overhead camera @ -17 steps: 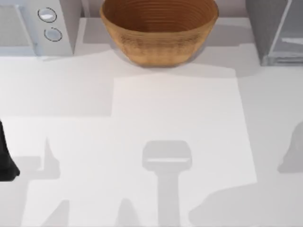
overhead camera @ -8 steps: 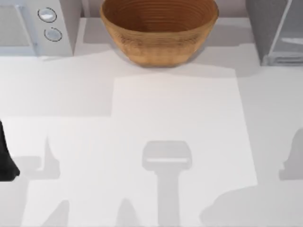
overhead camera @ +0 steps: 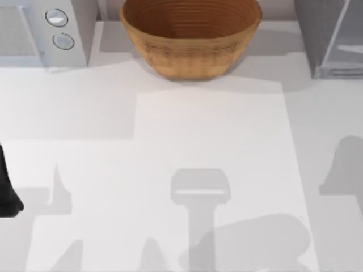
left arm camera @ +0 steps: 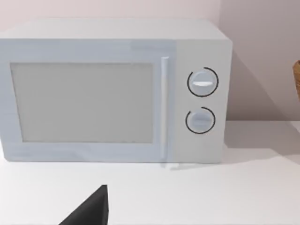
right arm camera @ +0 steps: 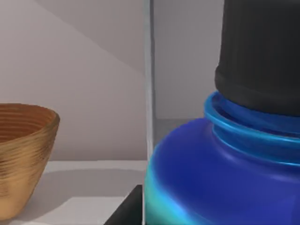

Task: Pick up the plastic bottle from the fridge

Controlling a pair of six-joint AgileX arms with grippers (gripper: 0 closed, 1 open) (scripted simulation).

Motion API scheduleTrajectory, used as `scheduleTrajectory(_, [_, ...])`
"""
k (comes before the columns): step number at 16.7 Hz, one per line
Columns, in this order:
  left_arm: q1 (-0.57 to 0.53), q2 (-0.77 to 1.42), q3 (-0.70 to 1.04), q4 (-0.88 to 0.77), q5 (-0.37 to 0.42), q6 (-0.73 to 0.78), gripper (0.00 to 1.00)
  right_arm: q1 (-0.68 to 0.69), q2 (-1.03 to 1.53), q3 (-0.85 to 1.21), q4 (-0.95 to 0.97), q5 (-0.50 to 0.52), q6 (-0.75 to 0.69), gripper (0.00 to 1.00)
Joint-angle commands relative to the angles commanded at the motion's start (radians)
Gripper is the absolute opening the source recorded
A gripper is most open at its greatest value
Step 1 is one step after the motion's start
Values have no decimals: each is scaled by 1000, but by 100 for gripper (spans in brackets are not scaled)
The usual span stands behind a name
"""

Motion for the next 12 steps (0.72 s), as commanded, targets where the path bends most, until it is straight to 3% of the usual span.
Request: scheduleTrajectory(12, [0, 0, 0, 0, 0, 0, 100, 619, 1191, 520, 483, 605, 69, 0])
